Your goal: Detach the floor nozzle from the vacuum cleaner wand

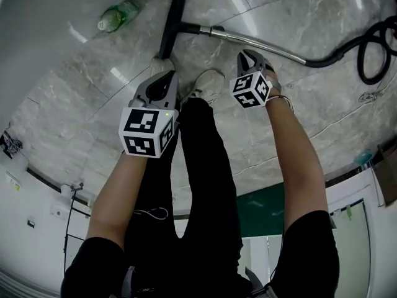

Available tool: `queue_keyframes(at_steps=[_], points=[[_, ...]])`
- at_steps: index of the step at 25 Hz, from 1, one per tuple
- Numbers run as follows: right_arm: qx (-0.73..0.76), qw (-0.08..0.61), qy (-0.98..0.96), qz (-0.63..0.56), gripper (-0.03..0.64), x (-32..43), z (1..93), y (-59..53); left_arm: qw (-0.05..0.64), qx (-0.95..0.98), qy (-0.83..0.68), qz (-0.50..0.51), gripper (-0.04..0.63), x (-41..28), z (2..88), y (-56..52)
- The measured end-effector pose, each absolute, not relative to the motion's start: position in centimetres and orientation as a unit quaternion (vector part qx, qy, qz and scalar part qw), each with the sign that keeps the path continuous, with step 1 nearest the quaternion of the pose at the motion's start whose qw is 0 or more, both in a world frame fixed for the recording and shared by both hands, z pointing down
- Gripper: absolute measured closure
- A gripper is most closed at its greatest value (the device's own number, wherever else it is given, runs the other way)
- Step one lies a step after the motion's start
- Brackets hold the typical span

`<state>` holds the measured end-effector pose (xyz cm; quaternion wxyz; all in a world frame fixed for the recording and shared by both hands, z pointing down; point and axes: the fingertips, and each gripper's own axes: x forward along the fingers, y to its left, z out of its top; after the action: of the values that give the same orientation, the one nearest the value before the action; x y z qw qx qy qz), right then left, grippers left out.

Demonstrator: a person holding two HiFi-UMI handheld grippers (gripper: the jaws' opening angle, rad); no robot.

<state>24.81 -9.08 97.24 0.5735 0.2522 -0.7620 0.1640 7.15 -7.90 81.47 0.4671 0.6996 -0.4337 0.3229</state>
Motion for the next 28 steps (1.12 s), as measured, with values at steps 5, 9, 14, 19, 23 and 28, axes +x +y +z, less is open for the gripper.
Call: queue_keyframes(at_steps=[5, 9, 14, 19, 23, 28], points=[[0.183, 0.639, -0.736, 0.128, 0.38, 24.8, 105.4, -9.2, 0.473, 0.692, -0.439, 0.323, 0.591, 5.0, 84.8, -7.0], [0.166, 0.671, -0.716, 0.1, 0.368, 25.2, 109.6, -10.2, 0.477, 0.686, -0.455, 0.308, 0.591, 3.5, 86.2, -7.6], [0.109, 0.707, -0.696, 0.061, 0.372, 25.1, 112.2, -9.8, 0.462, 0.691, -0.455, 0.319, 0.591, 2.0, 87.3, -8.3], [0.08, 0.708, -0.701, 0.033, 0.443, 24.6, 110.7, -9.0, 0.476, 0.683, -0.453, 0.32, 0.591, 1.4, 86.9, -8.3], [0.091, 0.674, -0.733, 0.026, 0.445, 21.3, 106.5, -10.2, 0.486, 0.684, -0.446, 0.311, 0.589, 1.9, 85.4, -8.9], [0.119, 0.598, -0.791, 0.044, 0.445, 14.8, 98.4, -13.3, 0.49, 0.68, -0.481, 0.258, 0.534, 3.9, 83.6, -10.7]])
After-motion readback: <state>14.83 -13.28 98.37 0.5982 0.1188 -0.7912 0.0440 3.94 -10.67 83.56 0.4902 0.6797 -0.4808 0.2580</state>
